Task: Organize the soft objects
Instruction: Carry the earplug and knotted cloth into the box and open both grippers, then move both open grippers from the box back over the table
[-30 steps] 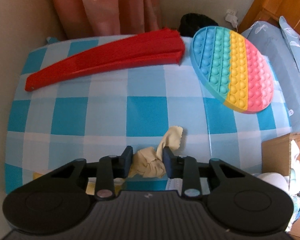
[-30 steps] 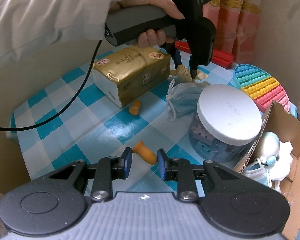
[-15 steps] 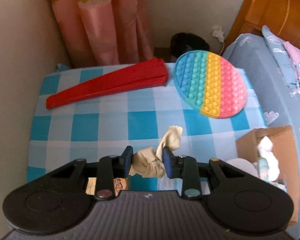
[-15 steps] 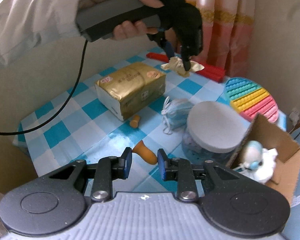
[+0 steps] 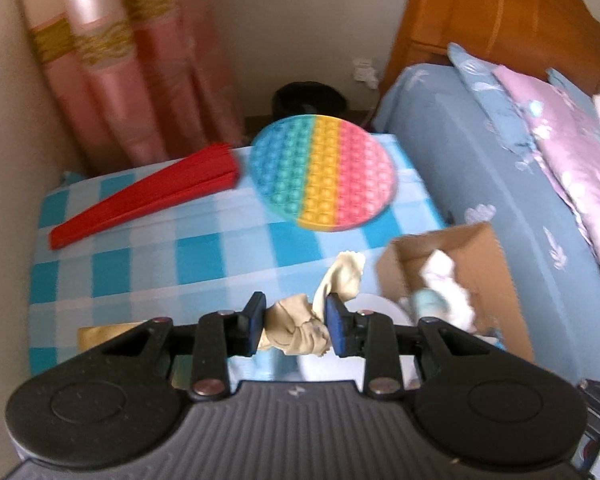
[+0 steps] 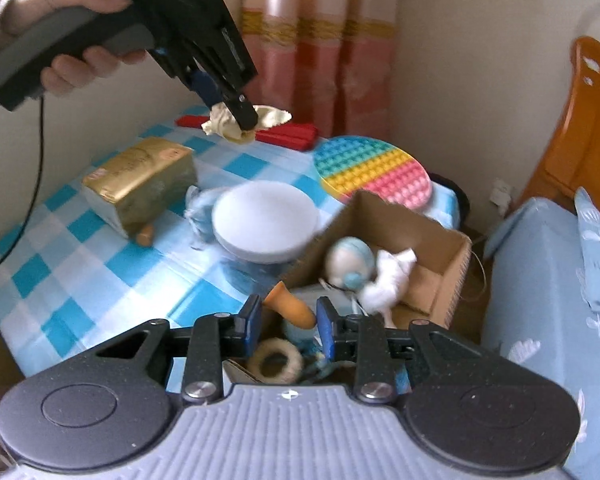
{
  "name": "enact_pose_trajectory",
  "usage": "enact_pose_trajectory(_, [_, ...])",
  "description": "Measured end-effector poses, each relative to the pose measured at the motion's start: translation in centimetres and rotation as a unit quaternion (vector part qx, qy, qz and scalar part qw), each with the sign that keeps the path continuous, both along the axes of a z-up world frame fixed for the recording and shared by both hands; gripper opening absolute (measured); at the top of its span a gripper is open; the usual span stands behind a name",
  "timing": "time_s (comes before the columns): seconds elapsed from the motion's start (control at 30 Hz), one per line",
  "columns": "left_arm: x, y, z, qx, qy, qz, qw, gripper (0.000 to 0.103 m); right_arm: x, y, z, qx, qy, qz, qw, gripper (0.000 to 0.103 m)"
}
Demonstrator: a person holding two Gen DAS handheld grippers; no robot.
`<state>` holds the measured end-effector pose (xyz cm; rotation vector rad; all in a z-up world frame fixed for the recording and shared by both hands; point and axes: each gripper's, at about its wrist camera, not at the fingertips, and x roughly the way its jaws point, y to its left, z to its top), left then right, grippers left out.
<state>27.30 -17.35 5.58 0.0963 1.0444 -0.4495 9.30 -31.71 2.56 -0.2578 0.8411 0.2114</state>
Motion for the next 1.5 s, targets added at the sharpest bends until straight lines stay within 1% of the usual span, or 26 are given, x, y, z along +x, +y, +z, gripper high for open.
enact_pose_trajectory(0.03, [-0.3,-0.6,0.1,-0.001,0.0,-0.005,1.0,0.031,0.0,-0.2,-0.3,-0.001,0.002,-0.003,1.0,0.05])
enact_pose_trajectory(0.07, [-0.5,-1.3,0.2,-0.001,0.0,-0.011,0.9999,0.031,-0.1,-0.3,-0.6,-0.002,0.001,-0.007,1.0,0.059])
enact_pose_trajectory(0.1, [-0.7,-2.0,0.3,-0.001,-0.001,-0.017,0.9998,0.031,-0.2,-0.4,-1.0,0.0,-0.001,-0.012,1.0,0.078])
enact_pose_trajectory(0.13, [-0.9,-2.7,0.3,-0.003,-0.001,-0.022,0.9998,0.031,-0.4,-0.7,-1.1,0.006,-0.002,-0.013,1.0,0.089])
enact_pose_trajectory(0.2, [-1.2,-4.2,0.5,-0.005,-0.001,-0.035,0.9994,0.031,-0.9,-1.0,-1.3,0.022,-0.006,-0.014,1.0,0.094])
enact_pose_trajectory(0.27, [-1.5,-5.6,0.5,-0.005,-0.001,-0.047,0.9989,0.031,-1.2,-1.1,-1.3,0.031,-0.008,-0.018,0.999,0.098])
enact_pose_trajectory(0.3, [-1.7,-6.3,0.5,-0.007,-0.001,-0.054,0.9985,0.031,-1.4,-1.1,-1.2,0.033,-0.01,-0.019,0.999,0.102])
enact_pose_trajectory(0.37, [-2.0,-7.8,0.5,-0.012,0.003,-0.065,0.9978,0.031,-1.8,-0.9,-1.1,0.034,-0.017,-0.019,0.999,0.103])
enact_pose_trajectory(0.57, [-2.3,-12.0,-0.7,-0.016,0.022,-0.095,0.9951,0.031,-2.8,-0.3,-1.4,0.027,-0.018,-0.015,0.999,0.103])
enact_pose_trajectory(0.73, [-2.1,-14.8,-2.2,-0.01,0.032,-0.108,0.9936,0.032,-3.5,-0.2,-1.5,0.023,-0.022,-0.017,0.999,0.103])
enact_pose_trajectory(0.77, [-2.0,-15.1,-2.5,-0.011,0.032,-0.107,0.9937,0.038,-3.6,-0.2,-1.5,0.024,-0.022,-0.019,0.999,0.103])
enact_pose_trajectory(0.8, [-1.8,-15.3,-2.7,-0.011,0.033,-0.105,0.9939,0.053,-3.7,-0.2,-1.4,0.024,-0.023,-0.019,0.999,0.103])
enact_pose_trajectory(0.87, [-1.8,-15.5,-2.9,-0.012,0.028,-0.099,0.9946,0.07,-3.9,-0.2,-1.2,0.021,-0.027,-0.02,0.999,0.103])
enact_pose_trajectory(0.93, [-2.1,-15.4,-2.7,-0.014,0.012,-0.097,0.9951,0.072,-4.0,-0.2,-1.0,0.021,-0.03,-0.02,0.999,0.103])
enact_pose_trajectory(1.03, [-2.4,-14.9,-1.9,-0.018,0.009,-0.1,0.9948,0.074,-4.1,0.0,-1.0,0.021,-0.031,-0.018,0.999,0.103])
enact_pose_trajectory(1.1, [-2.9,-14.2,-1.3,-0.019,-0.003,-0.098,0.995,0.082,-4.1,0.3,-1.0,0.02,-0.031,-0.017,0.999,0.103])
enact_pose_trajectory(1.23, [-3.7,-12.6,-0.1,-0.02,-0.024,-0.095,0.995,0.085,-4.2,1.0,-1.0,0.021,-0.034,-0.015,0.999,0.103])
enact_pose_trajectory(1.5, [-5.9,-7.1,1.3,-0.023,-0.04,-0.075,0.9961,0.088,-5.2,2.8,-0.1,0.029,-0.044,-0.003,0.999,0.103])
